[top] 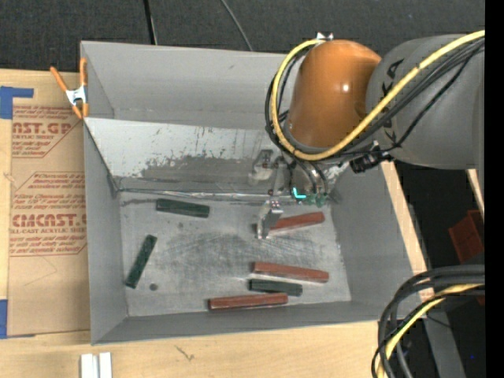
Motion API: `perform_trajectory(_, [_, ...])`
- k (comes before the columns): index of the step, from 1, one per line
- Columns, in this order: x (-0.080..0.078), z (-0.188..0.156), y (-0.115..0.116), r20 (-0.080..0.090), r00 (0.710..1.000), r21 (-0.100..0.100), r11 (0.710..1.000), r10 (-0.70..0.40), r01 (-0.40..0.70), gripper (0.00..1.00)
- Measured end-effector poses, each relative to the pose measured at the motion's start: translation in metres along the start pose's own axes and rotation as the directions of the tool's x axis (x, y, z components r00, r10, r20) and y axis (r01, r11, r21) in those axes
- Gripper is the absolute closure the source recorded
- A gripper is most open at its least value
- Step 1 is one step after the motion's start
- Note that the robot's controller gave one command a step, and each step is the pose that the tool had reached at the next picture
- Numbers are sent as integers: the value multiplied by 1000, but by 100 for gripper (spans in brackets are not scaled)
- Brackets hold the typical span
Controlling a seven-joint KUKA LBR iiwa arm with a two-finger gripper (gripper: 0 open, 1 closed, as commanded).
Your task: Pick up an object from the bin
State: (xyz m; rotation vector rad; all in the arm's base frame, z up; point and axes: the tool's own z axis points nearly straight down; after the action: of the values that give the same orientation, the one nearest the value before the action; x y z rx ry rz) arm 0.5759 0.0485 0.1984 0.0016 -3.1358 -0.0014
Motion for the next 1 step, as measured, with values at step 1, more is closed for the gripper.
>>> perform_trajectory(1, [-2, -4, 0, 7, 1000, 0, 1000, 0, 0, 0])
